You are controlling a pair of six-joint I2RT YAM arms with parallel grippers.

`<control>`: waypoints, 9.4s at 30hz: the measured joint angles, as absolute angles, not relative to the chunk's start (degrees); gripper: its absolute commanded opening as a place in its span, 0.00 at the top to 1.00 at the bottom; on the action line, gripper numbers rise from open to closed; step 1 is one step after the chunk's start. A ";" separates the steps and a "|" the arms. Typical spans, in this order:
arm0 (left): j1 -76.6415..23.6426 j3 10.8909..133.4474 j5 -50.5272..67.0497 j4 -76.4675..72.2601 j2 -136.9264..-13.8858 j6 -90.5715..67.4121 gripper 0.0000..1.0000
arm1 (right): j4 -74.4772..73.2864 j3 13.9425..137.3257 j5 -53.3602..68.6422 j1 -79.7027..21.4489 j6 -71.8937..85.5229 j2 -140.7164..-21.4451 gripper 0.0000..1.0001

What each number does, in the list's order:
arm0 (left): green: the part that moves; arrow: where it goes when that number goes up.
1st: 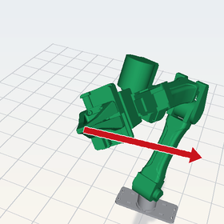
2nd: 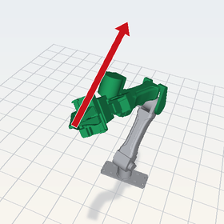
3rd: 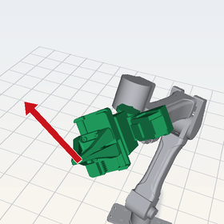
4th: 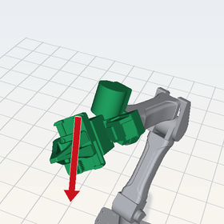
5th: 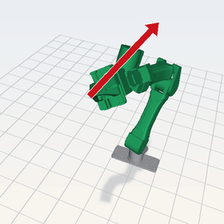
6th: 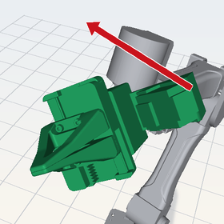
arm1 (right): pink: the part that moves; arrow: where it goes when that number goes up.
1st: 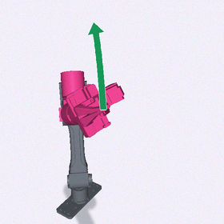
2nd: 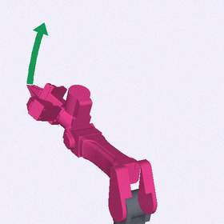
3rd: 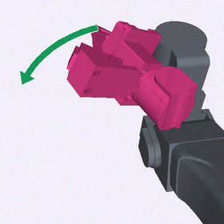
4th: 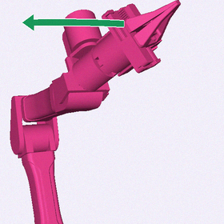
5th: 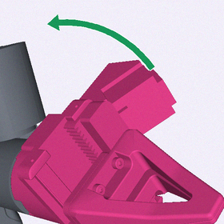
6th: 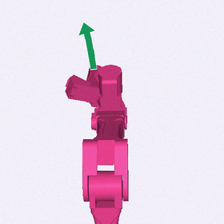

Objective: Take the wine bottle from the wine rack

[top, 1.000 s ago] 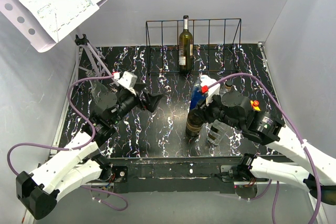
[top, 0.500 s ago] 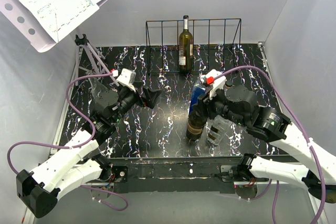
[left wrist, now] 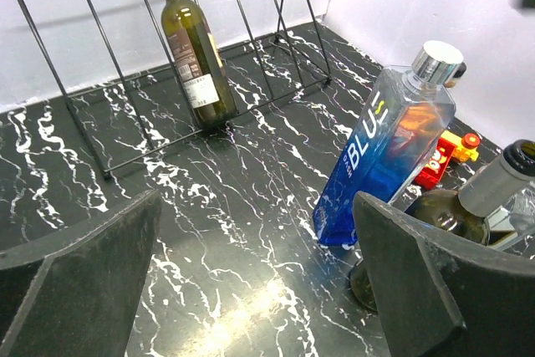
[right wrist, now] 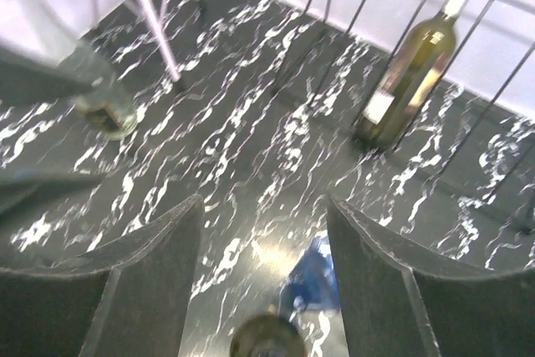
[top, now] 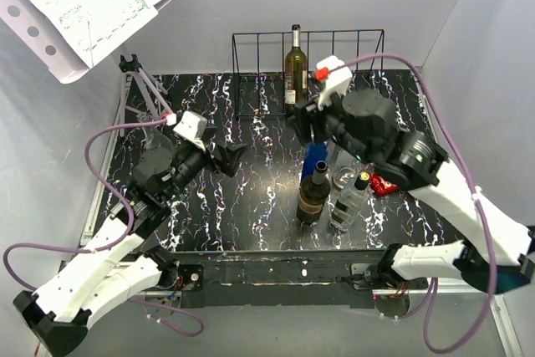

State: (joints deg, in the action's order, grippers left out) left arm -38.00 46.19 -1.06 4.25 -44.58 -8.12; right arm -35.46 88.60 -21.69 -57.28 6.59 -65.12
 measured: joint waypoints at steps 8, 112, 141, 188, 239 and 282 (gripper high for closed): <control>-38.00 45.93 -2.00 9.74 -36.40 -3.97 0.02 | -33.87 110.83 -23.83 -46.48 2.11 -87.48 0.24; -25.65 111.87 12.40 -33.12 -135.68 -23.99 0.34 | -26.92 88.36 -13.10 -36.38 9.61 -70.26 0.30; -25.65 65.93 14.33 -2.96 -66.46 -10.04 0.02 | -28.14 136.51 -7.70 -24.05 7.94 -126.50 0.27; -52.05 61.56 11.16 8.12 -62.83 -2.55 0.06 | -24.43 95.70 -4.32 -21.76 11.88 -75.46 0.28; -23.51 138.43 13.32 -9.21 -151.15 -32.21 0.17 | -20.80 82.04 -1.30 -18.06 11.86 -65.21 0.29; -24.99 120.36 3.09 -4.49 -141.84 -17.52 0.32 | -20.80 82.08 1.10 -18.06 13.58 -65.76 0.30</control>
